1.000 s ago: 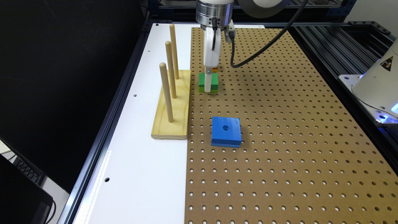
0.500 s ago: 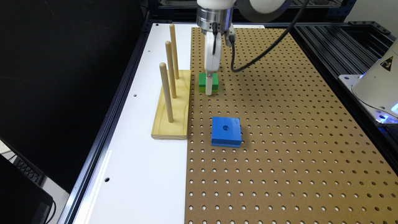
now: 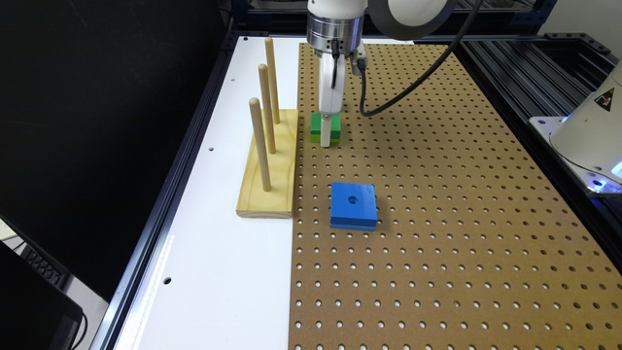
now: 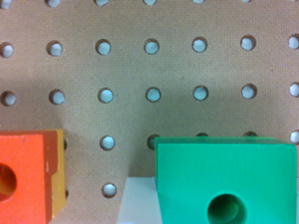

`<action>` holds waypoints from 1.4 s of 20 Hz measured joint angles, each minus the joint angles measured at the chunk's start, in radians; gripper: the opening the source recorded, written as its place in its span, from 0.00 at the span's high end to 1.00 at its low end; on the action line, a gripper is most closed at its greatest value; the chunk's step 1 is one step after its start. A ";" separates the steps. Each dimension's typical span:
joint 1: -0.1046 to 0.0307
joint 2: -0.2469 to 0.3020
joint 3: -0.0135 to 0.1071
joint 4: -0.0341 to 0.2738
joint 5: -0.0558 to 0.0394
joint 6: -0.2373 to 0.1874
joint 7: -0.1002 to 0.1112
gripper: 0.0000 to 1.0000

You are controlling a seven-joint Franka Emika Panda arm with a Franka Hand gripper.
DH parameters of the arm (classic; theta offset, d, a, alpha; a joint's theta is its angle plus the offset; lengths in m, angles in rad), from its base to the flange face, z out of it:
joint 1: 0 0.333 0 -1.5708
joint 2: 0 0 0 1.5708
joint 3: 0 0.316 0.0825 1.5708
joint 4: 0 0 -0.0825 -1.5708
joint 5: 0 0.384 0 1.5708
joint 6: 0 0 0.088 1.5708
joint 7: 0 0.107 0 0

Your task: Pick up green block.

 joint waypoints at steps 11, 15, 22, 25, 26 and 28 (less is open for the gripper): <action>0.000 -0.013 0.001 0.000 -0.0021 -0.009 0.000 1.00; 0.000 -0.054 0.002 -0.001 -0.0021 -0.050 0.000 1.00; 0.000 -0.096 0.002 -0.005 -0.0021 -0.083 0.000 1.00; 0.000 -0.170 0.003 -0.006 -0.0021 -0.158 0.000 1.00; 0.000 -0.192 0.003 -0.007 -0.0021 -0.182 0.000 1.00; 0.000 -0.215 0.003 -0.007 -0.0021 -0.206 0.000 1.00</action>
